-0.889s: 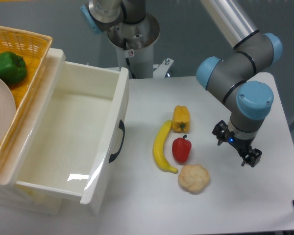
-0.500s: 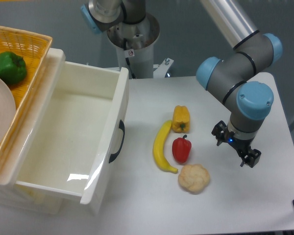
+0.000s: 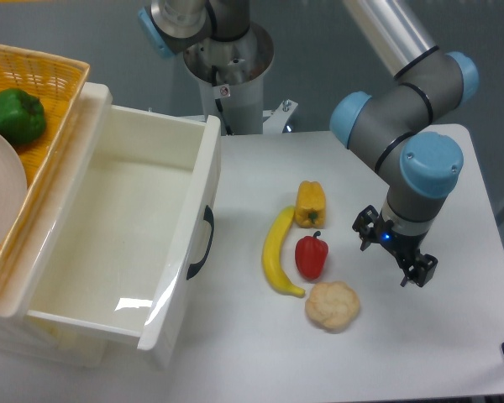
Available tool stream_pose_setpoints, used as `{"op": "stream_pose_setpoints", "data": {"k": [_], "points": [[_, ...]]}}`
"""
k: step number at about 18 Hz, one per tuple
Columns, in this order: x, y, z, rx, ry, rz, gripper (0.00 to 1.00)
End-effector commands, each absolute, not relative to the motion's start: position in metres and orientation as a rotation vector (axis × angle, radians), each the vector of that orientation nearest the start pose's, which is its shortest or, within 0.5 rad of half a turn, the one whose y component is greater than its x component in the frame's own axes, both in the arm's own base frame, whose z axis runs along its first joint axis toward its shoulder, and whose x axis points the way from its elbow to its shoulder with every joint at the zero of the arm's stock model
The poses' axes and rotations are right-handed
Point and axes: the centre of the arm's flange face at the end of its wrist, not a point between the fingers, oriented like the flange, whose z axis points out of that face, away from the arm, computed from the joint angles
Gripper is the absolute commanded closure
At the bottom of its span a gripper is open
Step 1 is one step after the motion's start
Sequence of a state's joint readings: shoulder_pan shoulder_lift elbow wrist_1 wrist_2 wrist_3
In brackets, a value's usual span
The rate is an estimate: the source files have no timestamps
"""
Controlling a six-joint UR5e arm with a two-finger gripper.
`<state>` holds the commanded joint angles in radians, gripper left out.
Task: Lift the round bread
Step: 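Move the open gripper toward the round bread roll, then lower the gripper over the bread roll and close on it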
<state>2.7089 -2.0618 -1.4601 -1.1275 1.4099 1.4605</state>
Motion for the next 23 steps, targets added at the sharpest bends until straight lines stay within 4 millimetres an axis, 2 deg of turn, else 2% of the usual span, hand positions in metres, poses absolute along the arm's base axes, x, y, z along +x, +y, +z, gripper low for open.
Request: {"op": "stream_pose_setpoints", "data": {"k": [4,9,12,15,18,20,23], "points": [[-0.537,0.42,0.293,-2.951,0.309,0.021,0.0],[-0.522,0.425,0.276,-2.966,0.249,-0.029,0.0],[-0.522,0.439,0.246,-2.967,0.164,-0.022,0.0],[-0.518,0.451,0.233,-2.969,0.099,-0.021,0.0],[-0.499,0.475,0.214,-3.005,0.103,0.012,0.0],[-0.492,0.483,0.207,-3.025,0.057,0.053,0.0],[-0.491,0.484,0.205,-3.028,0.052,0.047,0.0]]}}
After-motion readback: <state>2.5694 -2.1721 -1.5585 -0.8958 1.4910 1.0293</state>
